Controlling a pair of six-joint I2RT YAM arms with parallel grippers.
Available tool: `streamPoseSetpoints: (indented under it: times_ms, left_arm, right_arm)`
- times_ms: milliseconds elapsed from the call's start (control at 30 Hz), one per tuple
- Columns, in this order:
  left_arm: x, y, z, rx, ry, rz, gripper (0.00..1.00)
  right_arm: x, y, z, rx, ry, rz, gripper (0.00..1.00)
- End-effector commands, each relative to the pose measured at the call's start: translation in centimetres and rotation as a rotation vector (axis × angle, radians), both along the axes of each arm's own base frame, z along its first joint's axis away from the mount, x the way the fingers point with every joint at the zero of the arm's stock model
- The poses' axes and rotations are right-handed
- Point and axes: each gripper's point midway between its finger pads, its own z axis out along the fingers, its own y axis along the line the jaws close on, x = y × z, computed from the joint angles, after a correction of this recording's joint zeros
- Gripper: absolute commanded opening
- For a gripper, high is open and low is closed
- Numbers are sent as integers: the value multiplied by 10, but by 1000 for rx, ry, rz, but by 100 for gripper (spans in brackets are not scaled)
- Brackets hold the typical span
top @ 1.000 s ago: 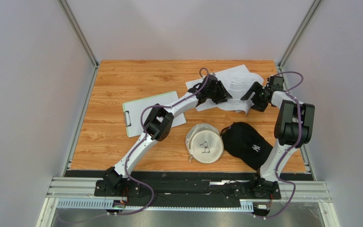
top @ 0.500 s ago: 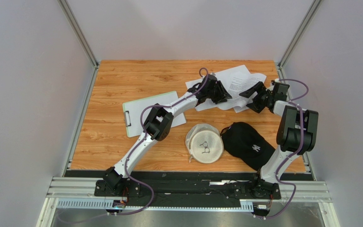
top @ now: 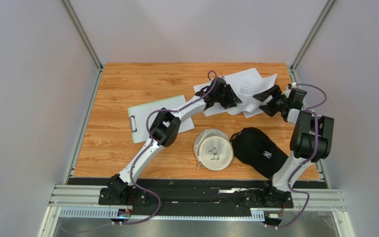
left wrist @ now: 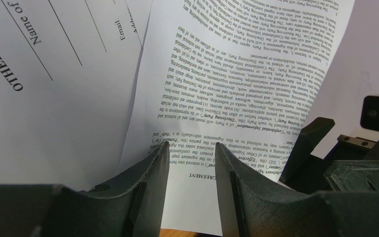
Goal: Put the files into the folder
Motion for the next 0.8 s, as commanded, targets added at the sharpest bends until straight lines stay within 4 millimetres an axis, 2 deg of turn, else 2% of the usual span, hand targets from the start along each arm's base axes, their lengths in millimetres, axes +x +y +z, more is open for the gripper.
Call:
streamPoseSetpoints:
  times_ms: [0,300,433,767]
  left_arm:
    - [-1,4,8,11,2,-14,48]
    - [-2,3,5,2,14,-14,48]
    - [-1,2,7,-8,14,-13,48]
    - [-2,2,2,-9,24,-20,49]
  right_arm:
    - [14,-8,28,-112,-170,74,85]
    - [22,3,44,-127,-271,181,84]
    - [27,-6,49,-198,-255,170,84]
    - [37,-27,30,-327,-156,155,84]
